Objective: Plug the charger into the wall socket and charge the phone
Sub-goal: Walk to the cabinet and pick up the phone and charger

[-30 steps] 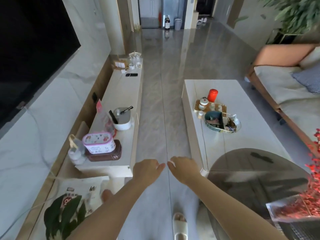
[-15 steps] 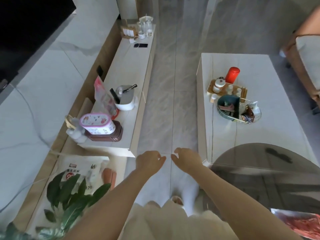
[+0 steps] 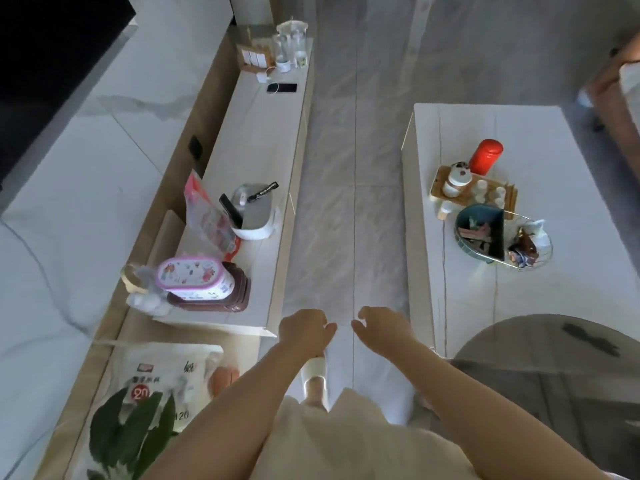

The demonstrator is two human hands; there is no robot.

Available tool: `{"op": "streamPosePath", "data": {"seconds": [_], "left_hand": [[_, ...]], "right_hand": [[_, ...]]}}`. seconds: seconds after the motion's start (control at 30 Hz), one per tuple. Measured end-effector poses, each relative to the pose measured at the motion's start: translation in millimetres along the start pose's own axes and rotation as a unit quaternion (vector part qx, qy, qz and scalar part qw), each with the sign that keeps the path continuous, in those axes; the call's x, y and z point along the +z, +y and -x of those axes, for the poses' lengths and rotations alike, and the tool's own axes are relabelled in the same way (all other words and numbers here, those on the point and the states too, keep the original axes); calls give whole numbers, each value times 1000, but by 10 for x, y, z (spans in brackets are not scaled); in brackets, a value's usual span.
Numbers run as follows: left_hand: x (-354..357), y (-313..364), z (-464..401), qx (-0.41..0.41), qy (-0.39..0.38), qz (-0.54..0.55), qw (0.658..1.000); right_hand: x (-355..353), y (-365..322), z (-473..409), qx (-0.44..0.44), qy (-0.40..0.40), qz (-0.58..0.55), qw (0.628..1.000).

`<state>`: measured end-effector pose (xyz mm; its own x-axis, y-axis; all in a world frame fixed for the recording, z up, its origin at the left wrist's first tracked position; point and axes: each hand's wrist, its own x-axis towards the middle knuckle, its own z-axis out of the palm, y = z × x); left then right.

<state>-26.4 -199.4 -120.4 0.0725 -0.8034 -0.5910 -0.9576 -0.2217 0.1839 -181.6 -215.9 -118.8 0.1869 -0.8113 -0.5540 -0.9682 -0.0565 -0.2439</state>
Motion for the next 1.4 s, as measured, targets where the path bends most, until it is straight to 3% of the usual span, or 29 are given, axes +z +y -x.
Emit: {"op": "streamPosePath", "data": {"seconds": [0.23,0.5,1.03,1.4], "left_hand": [[-468,-174,-706,48,-18,-12,999],[-925,-97,-1378,63,-23,-35,997],[-1807,1057,-2894,-5,16,15,1000],[-2459,1365,-3820,-18,29,24,999]], "right_hand": [[-303,-341,-651,44,-10,-43,998],[-757,-264,-1206,75,2,-59,995],[-2143,577,-2995,-12,-20,-9,1000],[-2878,706,-4039,-33,-14,8,999]]}}
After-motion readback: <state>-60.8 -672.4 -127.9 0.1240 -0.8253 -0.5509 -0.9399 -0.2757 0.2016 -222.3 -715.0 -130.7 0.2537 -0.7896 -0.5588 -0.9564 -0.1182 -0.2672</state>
